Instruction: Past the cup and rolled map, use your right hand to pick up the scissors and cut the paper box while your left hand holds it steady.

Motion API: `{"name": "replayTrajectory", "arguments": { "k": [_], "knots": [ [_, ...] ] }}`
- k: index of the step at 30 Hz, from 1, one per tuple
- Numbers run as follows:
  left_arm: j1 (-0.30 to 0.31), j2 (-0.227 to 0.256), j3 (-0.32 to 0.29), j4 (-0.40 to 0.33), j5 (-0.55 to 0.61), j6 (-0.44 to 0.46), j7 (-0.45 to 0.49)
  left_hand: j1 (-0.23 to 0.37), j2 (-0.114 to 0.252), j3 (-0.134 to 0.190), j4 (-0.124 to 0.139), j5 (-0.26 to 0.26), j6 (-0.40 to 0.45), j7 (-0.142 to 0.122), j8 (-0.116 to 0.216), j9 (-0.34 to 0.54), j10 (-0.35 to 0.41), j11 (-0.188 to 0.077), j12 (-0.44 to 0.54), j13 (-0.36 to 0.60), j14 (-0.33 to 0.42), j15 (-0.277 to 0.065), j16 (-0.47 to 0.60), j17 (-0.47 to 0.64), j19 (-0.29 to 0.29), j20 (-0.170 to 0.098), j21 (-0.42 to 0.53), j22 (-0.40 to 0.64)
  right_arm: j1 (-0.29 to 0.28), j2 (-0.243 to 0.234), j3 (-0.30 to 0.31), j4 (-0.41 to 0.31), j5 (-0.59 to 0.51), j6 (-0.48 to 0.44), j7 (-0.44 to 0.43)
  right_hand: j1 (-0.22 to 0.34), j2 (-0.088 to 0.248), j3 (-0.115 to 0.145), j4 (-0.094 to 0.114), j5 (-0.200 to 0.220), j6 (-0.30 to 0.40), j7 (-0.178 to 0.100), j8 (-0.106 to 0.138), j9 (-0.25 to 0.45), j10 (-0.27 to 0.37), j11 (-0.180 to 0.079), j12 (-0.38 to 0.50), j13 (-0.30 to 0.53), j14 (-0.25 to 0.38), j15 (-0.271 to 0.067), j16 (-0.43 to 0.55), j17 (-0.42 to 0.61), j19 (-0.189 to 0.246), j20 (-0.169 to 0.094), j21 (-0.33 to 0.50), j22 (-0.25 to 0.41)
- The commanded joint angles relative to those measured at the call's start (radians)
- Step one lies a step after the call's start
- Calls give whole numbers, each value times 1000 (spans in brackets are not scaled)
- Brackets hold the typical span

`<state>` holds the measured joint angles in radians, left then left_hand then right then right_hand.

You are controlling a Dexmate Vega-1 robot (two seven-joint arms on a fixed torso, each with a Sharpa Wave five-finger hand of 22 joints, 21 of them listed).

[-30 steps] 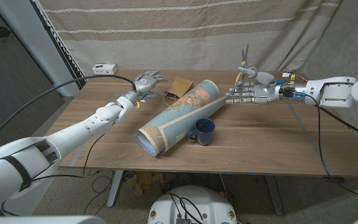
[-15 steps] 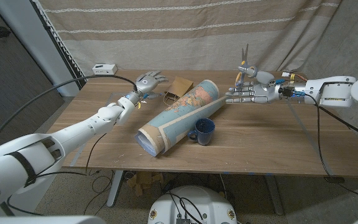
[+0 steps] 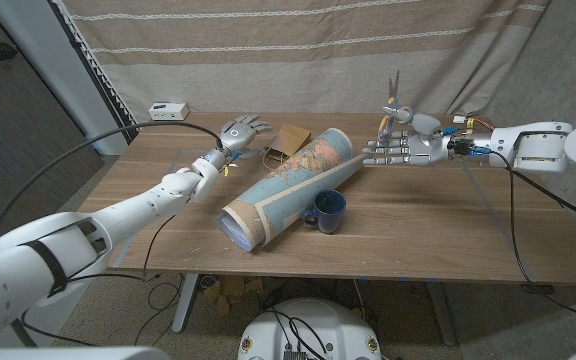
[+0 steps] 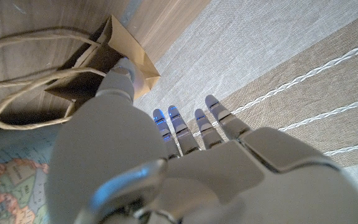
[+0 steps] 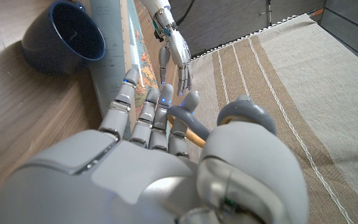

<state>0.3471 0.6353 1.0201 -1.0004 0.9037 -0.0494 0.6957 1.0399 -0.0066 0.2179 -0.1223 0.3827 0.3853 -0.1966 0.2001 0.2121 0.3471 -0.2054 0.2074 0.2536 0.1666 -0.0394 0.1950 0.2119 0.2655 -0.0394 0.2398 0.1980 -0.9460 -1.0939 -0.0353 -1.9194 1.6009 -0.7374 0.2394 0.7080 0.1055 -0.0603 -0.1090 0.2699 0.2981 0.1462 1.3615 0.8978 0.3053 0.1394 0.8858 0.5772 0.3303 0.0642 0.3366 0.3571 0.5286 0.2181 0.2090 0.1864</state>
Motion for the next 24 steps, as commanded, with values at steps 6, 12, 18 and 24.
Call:
{"name": "replayTrajectory", "arguments": {
  "k": [6, 12, 18, 24],
  "knots": [
    [-40, -61, 53, 123, -46, -22, 65, -43, 25, -14, 38, -15, -2, 3, 9, 11, -11, 6, 11, 11, -2, -137, 14, 12, -4, -69, -3, 6, 11, -7, -4, -7, 8, -9, -21, -4, 1, 6, 1, -2, 3, 43, 4, -2, 11, 0, -6, 5, -2, 6, 0, -1, -4, 0, -3, 1],
    [-62, -90, 77, 181, -62, -37, 86, -50, 24, -20, 40, -19, -11, 5, 9, 13, -24, 8, 10, 14, -11, -133, 12, 14, -6, -67, -3, 7, 21, -5, -11, -4, 10, -13, -27, -5, 1, 7, 1, -3, 0, 45, 5, 0, 12, 0, -8, 7, -2, 6, 0, -2, -4, 0, -3, 1],
    [-84, -114, 103, 233, -75, -53, 108, -50, 21, -24, 38, -22, -11, 4, 12, 15, -31, 9, 10, 16, -15, -132, 11, 15, -7, -67, -2, 7, 33, -3, -19, -2, 7, -13, -31, -6, 1, 7, 1, -3, 3, 45, 6, -1, 13, 1, -9, 7, -2, 6, 0, -2, -4, 0, -3, 1],
    [-112, -140, 135, 291, -83, -73, 132, -47, 22, -24, 35, -24, -11, 4, 14, 16, -31, 11, 12, 18, -17, -132, 12, 16, -9, -67, -2, 7, 43, -2, -27, 0, 6, -15, -38, -8, 1, 7, 2, -4, 3, 45, 6, -1, 12, 1, -11, 9, -2, 7, 0, -3, -4, 0, -3, 1]
  ]
}}
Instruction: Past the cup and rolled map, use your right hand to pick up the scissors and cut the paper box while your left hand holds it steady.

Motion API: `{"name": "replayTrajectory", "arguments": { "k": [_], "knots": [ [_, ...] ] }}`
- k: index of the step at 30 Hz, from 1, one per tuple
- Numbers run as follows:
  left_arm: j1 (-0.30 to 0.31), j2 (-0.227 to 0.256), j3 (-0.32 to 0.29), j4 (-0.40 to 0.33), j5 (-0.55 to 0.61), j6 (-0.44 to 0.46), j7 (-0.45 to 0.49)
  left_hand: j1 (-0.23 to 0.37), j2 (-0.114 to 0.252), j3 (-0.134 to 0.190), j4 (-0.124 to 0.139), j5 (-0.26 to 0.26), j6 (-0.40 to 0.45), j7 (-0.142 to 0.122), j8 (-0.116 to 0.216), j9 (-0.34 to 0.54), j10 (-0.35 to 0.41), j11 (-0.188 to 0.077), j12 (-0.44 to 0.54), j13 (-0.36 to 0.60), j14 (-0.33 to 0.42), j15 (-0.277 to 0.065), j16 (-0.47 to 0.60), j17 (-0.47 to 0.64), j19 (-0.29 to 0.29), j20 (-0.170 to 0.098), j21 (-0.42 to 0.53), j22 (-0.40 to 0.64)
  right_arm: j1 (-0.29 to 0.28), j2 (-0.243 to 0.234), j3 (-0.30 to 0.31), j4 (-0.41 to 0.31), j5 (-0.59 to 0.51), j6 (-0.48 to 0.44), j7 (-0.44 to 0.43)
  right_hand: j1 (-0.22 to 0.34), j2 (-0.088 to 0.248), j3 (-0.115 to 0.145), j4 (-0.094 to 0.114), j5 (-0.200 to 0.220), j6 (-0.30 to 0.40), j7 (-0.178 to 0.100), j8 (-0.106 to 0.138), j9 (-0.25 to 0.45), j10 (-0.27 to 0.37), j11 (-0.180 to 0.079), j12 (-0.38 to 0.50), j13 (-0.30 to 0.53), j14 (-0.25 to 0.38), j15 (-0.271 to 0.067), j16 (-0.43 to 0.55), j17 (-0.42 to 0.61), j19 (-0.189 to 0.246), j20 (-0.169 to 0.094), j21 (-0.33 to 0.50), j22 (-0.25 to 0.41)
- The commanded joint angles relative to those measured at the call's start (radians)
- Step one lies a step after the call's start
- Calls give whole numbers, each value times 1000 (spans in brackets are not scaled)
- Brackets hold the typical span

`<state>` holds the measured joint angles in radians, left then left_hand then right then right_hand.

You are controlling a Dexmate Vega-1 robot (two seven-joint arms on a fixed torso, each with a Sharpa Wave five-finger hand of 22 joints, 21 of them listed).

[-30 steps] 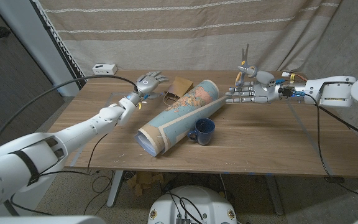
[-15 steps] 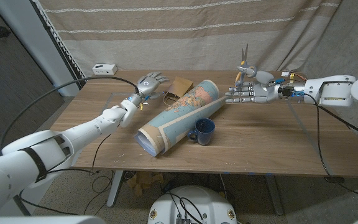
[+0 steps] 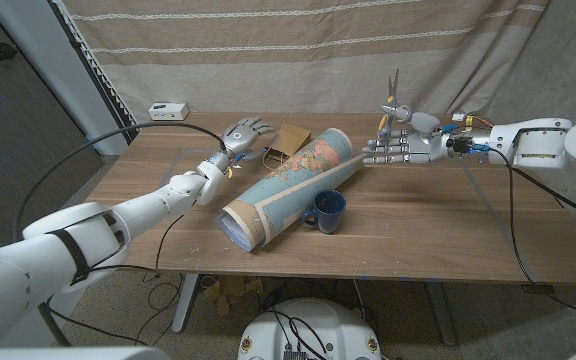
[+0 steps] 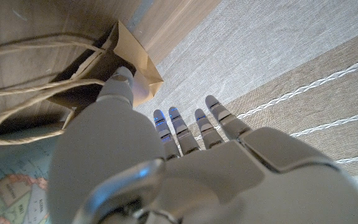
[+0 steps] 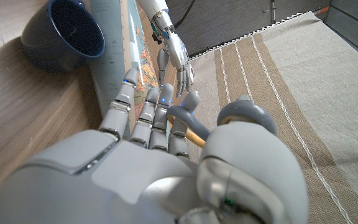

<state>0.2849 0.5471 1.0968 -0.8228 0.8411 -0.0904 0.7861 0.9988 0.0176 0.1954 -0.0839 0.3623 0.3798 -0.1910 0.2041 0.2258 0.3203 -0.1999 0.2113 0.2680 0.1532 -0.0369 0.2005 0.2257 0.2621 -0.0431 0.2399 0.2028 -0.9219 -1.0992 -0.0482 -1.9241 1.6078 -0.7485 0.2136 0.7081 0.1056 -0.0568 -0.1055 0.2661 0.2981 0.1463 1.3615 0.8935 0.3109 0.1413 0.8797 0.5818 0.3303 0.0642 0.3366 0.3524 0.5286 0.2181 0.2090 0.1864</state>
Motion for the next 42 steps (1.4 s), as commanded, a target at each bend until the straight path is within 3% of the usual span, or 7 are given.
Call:
{"name": "replayTrajectory", "arguments": {
  "k": [1, 7, 15, 28, 35, 42],
  "knots": [
    [-55, -56, 64, 123, -21, -37, 44, -4, -1, -1, -4, -4, -6, -1, 10, 2, -7, 9, 7, 4, -6, -132, 5, 2, -6, -63, -2, 3, 21, 4, -16, 4, -2, -4, -14, -8, 1, 3, -2, -1, 4, 45, 7, 3, 7, -2, -5, 4, -2, 8, 0, 1, -4, 0, -3, 1],
    [-79, -88, 99, 191, -35, -64, 66, 9, 0, 1, -13, -10, -1, -6, 14, 3, -18, 6, 6, 7, -15, -132, 3, 2, -6, -69, -1, 3, 26, 7, -21, 6, 0, -4, -18, -9, 1, 3, -2, -1, 4, 47, 6, 0, 8, -3, -6, 5, -3, 7, 0, 1, -5, 0, -3, 1],
    [-109, -141, 151, 294, -60, -102, 95, 29, 9, 7, -26, -22, -14, -6, 12, 3, -49, 20, 0, 11, -34, -122, -2, 2, -11, -65, -2, 3, 33, 8, -23, 4, 2, -4, -28, -9, 1, 4, -2, -1, 4, 48, 7, 1, 10, -1, -7, 6, -2, 6, 0, 0, -5, 0, -3, 1],
    [-130, -172, 206, 346, -101, -120, 117, 51, 28, 20, -37, -39, -5, -18, 18, 2, -46, 15, 7, 12, -31, -132, 3, 1, -6, -72, 3, 4, 37, 8, -26, 2, -2, 0, -30, -10, 2, 5, -3, -2, 6, 45, 7, -2, 11, -1, -11, 8, -3, 5, 0, -2, -9, 0, -4, 1],
    [-142, -192, 230, 377, -119, -134, 122, 56, 60, 33, -35, -59, 10, -19, 25, 2, -11, 8, 22, 13, -7, -141, 12, 0, 5, -70, 11, 6, 28, 8, -19, -3, 2, 4, -34, -11, 2, 4, -2, -2, 6, 45, 7, -3, 11, -2, -12, 9, -2, 5, 1, -3, -10, 0, -4, 1],
    [-150, -212, 246, 406, -147, -137, 118, 37, 140, 65, -13, -112, 54, -22, 41, 0, 80, -9, 54, 14, 69, -165, 32, -5, 40, -69, 34, 10, 21, 8, -15, -6, 3, 9, -35, -12, 2, 5, -3, -2, 7, 45, 8, -4, 12, -3, -14, 11, -3, 6, 0, -4, -12, 0, -5, 1]
  ]
}}
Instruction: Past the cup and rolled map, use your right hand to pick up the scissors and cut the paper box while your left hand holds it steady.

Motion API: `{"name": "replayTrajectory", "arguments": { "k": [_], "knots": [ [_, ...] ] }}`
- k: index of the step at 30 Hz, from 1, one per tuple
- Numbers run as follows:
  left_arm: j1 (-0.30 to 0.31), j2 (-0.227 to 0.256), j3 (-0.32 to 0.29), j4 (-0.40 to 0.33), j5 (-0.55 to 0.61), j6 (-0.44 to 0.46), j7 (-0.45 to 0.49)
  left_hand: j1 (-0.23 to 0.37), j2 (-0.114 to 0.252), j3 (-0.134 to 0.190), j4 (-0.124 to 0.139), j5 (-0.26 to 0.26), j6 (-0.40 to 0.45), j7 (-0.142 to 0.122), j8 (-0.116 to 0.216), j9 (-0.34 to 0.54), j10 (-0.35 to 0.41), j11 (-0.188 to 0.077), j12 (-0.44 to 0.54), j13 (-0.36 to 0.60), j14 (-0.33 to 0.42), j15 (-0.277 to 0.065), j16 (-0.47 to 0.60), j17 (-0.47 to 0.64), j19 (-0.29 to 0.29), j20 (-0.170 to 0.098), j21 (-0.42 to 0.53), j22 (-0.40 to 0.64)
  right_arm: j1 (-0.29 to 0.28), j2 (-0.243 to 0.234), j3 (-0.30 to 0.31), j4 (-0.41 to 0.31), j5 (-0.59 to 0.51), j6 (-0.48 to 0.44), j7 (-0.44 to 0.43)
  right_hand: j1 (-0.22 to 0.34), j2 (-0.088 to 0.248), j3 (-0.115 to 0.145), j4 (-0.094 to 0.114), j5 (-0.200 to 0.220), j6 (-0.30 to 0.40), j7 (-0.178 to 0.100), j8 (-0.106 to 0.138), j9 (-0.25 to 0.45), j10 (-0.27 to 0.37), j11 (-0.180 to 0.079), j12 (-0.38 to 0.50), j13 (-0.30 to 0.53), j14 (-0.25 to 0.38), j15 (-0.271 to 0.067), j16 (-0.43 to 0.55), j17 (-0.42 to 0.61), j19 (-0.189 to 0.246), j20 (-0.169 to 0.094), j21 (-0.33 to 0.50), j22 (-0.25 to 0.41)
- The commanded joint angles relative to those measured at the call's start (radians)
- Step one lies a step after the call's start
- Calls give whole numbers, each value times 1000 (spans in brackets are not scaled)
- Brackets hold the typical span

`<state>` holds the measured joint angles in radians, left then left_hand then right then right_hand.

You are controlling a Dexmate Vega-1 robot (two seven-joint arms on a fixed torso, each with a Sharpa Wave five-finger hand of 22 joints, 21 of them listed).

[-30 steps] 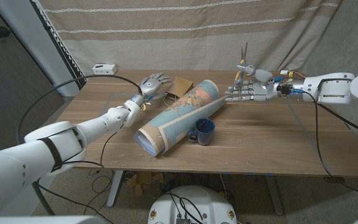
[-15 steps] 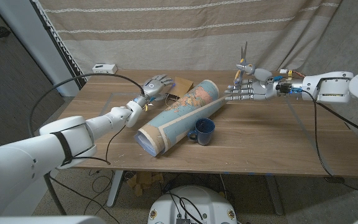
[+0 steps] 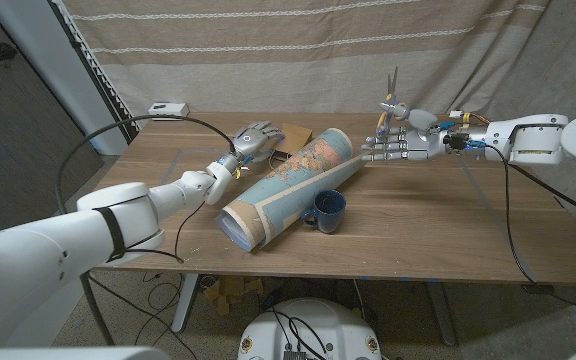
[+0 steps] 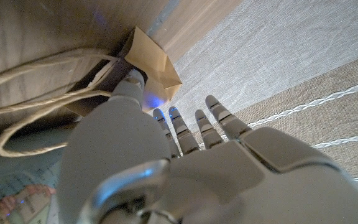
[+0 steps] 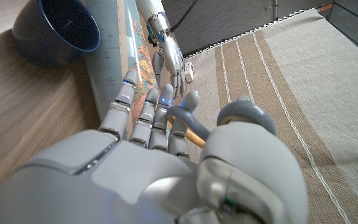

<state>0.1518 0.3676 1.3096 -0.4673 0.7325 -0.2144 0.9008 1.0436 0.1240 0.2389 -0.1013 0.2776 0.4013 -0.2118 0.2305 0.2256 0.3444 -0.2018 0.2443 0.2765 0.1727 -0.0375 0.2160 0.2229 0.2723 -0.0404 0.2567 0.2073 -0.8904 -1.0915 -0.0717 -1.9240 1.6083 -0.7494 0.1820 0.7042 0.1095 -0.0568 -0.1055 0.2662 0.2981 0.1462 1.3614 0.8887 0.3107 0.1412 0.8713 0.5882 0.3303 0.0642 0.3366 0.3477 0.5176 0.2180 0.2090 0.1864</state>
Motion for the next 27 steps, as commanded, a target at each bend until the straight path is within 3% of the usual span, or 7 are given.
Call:
{"name": "replayTrajectory", "arguments": {
  "k": [1, 10, 17, 18, 20, 24, 27],
  "knots": [
    [-18, -35, 35, 53, -42, -14, 2, -11, 38, 27, 5, -37, 45, 1, 19, -1, 72, -11, 25, 5, 69, -169, 20, -5, 37, -72, 23, 6, -11, 0, 8, -7, 1, 11, -4, -8, -2, 5, -3, -2, 8, 44, 7, -1, 12, -3, -6, 5, -3, 6, 0, 1, -1, 0, -5, 1],
    [-25, -51, 57, 76, -76, -15, -14, -35, 52, 87, 12, -77, 164, -3, 53, -9, 227, -13, 53, -7, 225, -180, 37, -18, 108, -87, 76, 15, -10, 2, 8, -11, 5, 11, -12, -10, -1, 5, -2, -3, 7, 43, 9, 2, 11, -1, -8, 6, -5, 7, -1, 0, -3, 0, -5, 1],
    [-26, -58, 68, 83, -102, -9, -28, -51, 48, 156, 10, -83, 301, 21, 88, -21, 388, -5, 69, -40, 372, -188, 44, -25, 168, -97, 130, 19, 0, 4, 2, -8, 6, 8, -13, -12, -2, 5, -2, -3, 9, 42, 9, -1, 10, -2, -11, 7, -5, 7, 0, -1, -4, 0, -5, 1],
    [-27, -58, 69, 84, -106, -8, -29, -64, 48, 182, 14, -82, 348, 20, 97, -25, 465, -2, 79, -54, 445, -188, 48, -27, 185, -100, 150, 21, 0, 4, 2, -8, 5, 9, -14, -12, -2, 5, -2, -3, 9, 42, 9, -1, 10, -2, -11, 7, -5, 6, 0, -1, -4, 0, -5, 0],
    [-27, -60, 72, 85, -112, -6, -31, -71, 47, 204, 13, -82, 385, 23, 105, -28, 500, -4, 76, -64, 483, -190, 41, -31, 200, -109, 166, 22, 4, 4, 0, -6, 4, 8, -10, -13, -2, 5, -2, -3, 10, 43, 9, -2, 10, -2, -11, 8, -5, 6, 0, -1, -4, 0, -5, 0],
    [-29, -64, 78, 87, -122, -3, -33, -72, 45, 214, 10, -83, 402, 25, 108, -29, 513, -4, 73, -68, 499, -191, 36, -33, 208, -115, 174, 23, 6, 4, -1, -5, 4, 8, -11, -14, -2, 4, -1, -3, 10, 43, 10, -1, 11, -2, -12, 8, -6, 6, -1, -1, -5, 0, -5, 0],
    [-29, -67, 81, 88, -129, -2, -33, -72, 41, 262, -3, -85, 463, 28, 118, -33, 597, -4, 72, -78, 572, -193, 26, -35, 220, -120, 206, 31, 0, 5, 4, -5, 7, 11, -17, -14, -1, 4, -1, -4, 10, 43, 10, -2, 12, -2, -12, 9, -5, 6, 0, -2, -6, 0, -6, 0]
  ]
}}
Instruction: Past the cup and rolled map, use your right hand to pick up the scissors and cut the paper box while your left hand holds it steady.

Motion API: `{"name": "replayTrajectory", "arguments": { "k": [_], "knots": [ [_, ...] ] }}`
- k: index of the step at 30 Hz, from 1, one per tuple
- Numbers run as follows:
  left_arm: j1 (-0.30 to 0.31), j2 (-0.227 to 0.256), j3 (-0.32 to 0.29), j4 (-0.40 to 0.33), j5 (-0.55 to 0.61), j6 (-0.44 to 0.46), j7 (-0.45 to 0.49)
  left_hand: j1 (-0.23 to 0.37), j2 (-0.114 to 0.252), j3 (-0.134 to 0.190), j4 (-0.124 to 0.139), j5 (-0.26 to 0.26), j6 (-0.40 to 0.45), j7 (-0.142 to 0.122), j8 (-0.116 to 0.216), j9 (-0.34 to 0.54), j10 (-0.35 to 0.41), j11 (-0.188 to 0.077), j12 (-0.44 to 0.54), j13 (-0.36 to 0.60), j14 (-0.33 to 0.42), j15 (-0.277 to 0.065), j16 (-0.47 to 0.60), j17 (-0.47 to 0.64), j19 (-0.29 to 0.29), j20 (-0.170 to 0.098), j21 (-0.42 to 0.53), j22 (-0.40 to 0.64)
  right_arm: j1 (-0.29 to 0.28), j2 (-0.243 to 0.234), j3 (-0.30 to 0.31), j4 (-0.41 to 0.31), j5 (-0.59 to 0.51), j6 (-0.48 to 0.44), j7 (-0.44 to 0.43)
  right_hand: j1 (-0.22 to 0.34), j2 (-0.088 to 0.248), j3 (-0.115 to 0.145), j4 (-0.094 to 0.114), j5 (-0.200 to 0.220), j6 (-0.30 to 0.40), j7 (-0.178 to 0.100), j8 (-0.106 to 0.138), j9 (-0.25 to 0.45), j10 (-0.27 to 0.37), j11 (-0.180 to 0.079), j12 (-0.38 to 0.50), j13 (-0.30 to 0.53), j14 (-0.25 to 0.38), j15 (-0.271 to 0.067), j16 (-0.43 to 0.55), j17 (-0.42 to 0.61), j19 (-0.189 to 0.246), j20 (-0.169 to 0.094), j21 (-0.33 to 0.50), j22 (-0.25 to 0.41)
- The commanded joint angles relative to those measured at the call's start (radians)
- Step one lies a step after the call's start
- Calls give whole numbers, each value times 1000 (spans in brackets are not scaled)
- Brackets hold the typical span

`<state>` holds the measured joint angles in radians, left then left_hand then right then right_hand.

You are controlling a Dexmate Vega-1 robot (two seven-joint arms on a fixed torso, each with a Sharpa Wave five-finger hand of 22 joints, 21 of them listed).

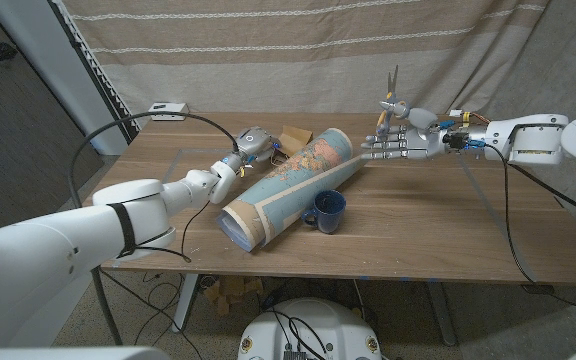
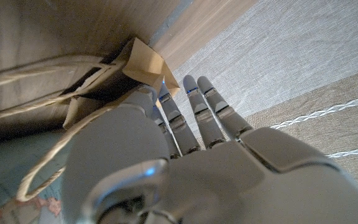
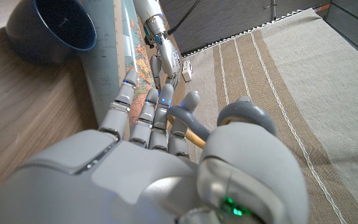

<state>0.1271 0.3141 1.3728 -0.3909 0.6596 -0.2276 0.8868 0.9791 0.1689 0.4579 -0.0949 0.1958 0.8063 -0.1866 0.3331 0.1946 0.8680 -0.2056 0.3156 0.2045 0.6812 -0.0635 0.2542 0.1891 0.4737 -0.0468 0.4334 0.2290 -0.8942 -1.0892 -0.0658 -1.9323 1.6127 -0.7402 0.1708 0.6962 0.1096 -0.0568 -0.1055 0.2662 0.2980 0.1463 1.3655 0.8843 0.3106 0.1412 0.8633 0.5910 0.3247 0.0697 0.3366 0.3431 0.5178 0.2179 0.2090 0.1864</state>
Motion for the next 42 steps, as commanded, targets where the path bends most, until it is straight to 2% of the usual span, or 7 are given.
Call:
{"name": "replayTrajectory", "arguments": {
  "k": [1, 9, 13, 16, 21, 29, 42],
  "knots": [
    [-5, -14, 18, 12, -59, 11, -21, -8, -6, 52, -14, -4, 65, 4, 15, -3, 87, 0, -1, -7, 78, -167, -14, -1, 20, -119, 36, 13, 1, 2, 0, 2, 2, 4, -6, -7, -2, 4, -1, -4, 10, 44, 6, 4, 12, -2, -4, 6, 0, 1, -1, 3, -6, 0, -6, 0],
    [-4, -16, 20, 8, -73, 9, -28, -64, -1, 181, -15, -2, 111, 17, 3, 13, 211, -7, 2, 46, 328, -169, -14, 17, 34, -121, 175, 86, -5, -1, 8, 6, 3, 6, -1, -10, -1, 4, 0, -4, 13, 45, 8, 3, 12, -2, -6, 7, 0, 0, 0, 2, -8, 0, -6, 0],
    [2, -13, 11, -2, -79, 8, -17, -82, 12, 204, 1, 0, 117, 30, 42, 66, 218, -11, 54, 115, 372, -171, -27, 25, 22, -120, 225, 116, -10, -3, 14, 10, -2, 10, 9, -11, -1, 4, 1, -4, 12, 44, 9, 5, 12, -1, -7, 8, -1, 1, -1, 2, -9, 0, -6, 0],
    [14, -1, -13, -25, -94, -7, 10, -80, -7, 225, -19, -7, 130, 35, 115, 145, 217, -8, 117, 205, 417, -170, -36, 36, 15, -120, 289, 138, -25, -5, 26, 13, -5, 17, 22, -12, -1, 4, 1, -5, 14, 45, 8, 2, 13, -4, -8, 9, -1, 1, -1, 2, -9, 0, -6, 0],
    [44, 40, -73, -120, -115, 10, 17, -79, -27, 242, -50, -15, 169, 39, 161, 165, 261, -6, 164, 249, 483, -170, -29, 39, 27, -130, 350, 152, -54, -3, 51, 11, -10, 36, 33, -13, -1, 4, 1, -5, 14, 44, 8, 0, 14, -4, -8, 10, 0, 0, -1, 1, -11, 0, -6, 0],
    [112, 79, -183, -269, -140, 106, -2, -95, -10, 243, -49, -19, 97, 33, 246, 297, 191, -9, 234, 398, 555, -169, -26, 74, 23, -132, 500, 199, -89, 1, 83, 10, -16, 52, 47, -16, 0, 3, 2, -5, 14, 42, 9, 1, 14, -6, -10, 11, -2, 0, -1, 1, -15, 0, -8, -1],
    [188, 97, -309, -389, -165, 181, -5, -81, -21, 245, -63, -21, 129, 51, 259, 275, 198, -8, 263, 445, 598, -169, -27, 62, 23, -136, 563, 209, -122, 10, 114, 4, -26, 62, 65, -17, 1, 4, 2, -5, 15, 42, 9, -1, 14, -5, -12, 13, -4, -2, -2, 0, -20, 0, -9, -1]
  ]
}}
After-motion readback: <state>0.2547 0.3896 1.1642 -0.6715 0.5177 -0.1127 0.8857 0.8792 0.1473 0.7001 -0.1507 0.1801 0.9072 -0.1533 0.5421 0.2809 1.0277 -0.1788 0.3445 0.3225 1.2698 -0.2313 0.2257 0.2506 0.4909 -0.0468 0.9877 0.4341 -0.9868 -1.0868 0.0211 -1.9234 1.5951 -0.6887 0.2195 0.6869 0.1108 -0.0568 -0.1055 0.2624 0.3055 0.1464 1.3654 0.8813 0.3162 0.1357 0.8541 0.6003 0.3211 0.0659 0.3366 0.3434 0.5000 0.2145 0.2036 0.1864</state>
